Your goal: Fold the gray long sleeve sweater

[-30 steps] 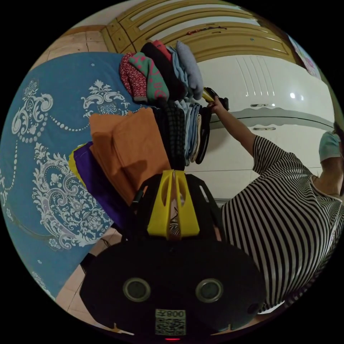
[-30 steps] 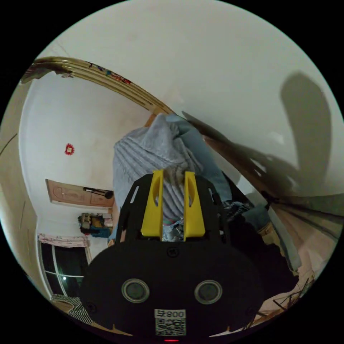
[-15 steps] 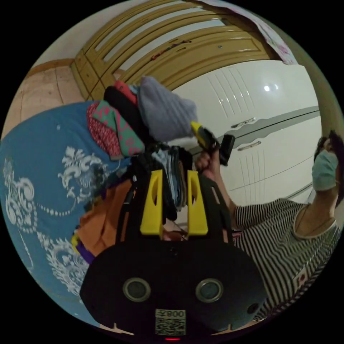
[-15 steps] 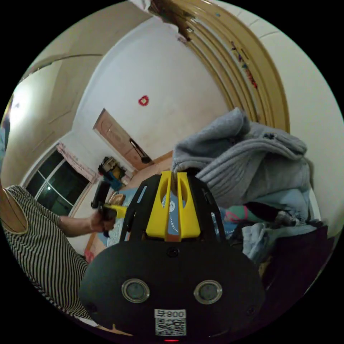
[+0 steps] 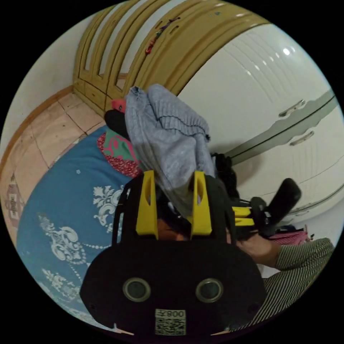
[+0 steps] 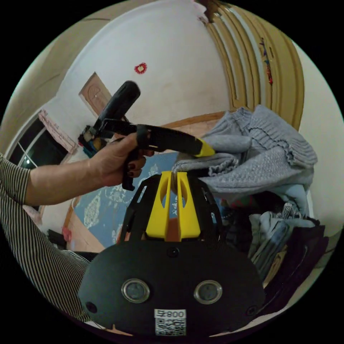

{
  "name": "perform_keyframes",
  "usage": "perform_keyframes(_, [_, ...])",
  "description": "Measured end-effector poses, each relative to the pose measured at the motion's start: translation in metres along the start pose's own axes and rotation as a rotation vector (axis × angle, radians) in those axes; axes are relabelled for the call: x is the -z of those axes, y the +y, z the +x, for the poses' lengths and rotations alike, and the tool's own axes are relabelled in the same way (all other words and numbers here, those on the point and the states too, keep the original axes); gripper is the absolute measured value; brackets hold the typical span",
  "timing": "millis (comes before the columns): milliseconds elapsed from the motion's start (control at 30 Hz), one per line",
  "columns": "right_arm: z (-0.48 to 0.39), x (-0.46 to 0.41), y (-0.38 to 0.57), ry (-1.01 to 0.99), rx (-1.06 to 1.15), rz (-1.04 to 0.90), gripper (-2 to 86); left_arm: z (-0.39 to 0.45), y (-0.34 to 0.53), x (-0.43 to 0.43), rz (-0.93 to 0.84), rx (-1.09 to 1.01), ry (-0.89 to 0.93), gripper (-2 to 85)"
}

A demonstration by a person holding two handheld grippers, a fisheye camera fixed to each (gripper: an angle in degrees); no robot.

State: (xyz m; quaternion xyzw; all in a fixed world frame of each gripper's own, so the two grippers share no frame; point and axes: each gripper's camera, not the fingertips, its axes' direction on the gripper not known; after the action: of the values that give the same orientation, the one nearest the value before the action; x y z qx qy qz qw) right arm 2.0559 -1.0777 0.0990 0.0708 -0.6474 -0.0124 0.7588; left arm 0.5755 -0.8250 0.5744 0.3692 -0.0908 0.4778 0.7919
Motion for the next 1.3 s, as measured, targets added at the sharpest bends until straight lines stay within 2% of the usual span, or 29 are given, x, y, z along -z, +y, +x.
perform_keyframes(133, [-0.034,-0.048,-0.021,0.074,0.113,-0.084,2.2,-0.046,0.012,-0.004,0.010,0.074,0.018,7.8])
perform_keyframes(333, [-0.034,-0.080,-0.047,0.073,0.105,-0.095,1.6,-0.159,0.057,0.012,0.176,0.356,0.316,6.0])
perform_keyframes(400, [-0.022,-0.078,-0.060,0.063,0.066,-0.060,1.4,-0.199,0.083,0.017,0.295,0.478,0.495,5.7])
perform_keyframes(600, [0.014,-0.107,-0.144,0.132,0.033,-0.019,4.4,-0.239,0.114,0.016,0.373,0.551,0.731,5.2])
perform_keyframes(733, [0.041,-0.199,-0.221,0.151,0.028,-0.233,4.3,-0.247,0.116,0.026,0.376,0.549,0.761,4.9])
perform_keyframes(767, [0.052,-0.228,-0.239,0.180,0.015,-0.320,2.3,-0.251,0.116,0.031,0.372,0.547,0.754,4.7])
perform_keyframes(867, [0.080,-0.260,-0.269,0.345,-0.032,-0.402,0.4,-0.264,0.112,0.046,0.365,0.554,0.743,4.4])
perform_keyframes(1067, [0.113,-0.213,-0.292,0.509,-0.213,-0.180,0.3,-0.280,0.085,0.072,0.380,0.522,0.781,3.9])
perform_keyframes(1167, [0.089,-0.200,-0.295,0.538,-0.248,-0.014,0.8,-0.280,0.068,0.078,0.365,0.519,0.790,3.9])
perform_keyframes(1233, [0.058,-0.216,-0.307,0.463,-0.138,0.027,1.5,-0.278,0.058,0.082,0.351,0.516,0.791,3.9])
perform_keyframes(1300, [0.028,-0.254,-0.330,0.462,-0.016,-0.045,2.8,-0.276,0.046,0.091,0.344,0.518,0.798,3.9])
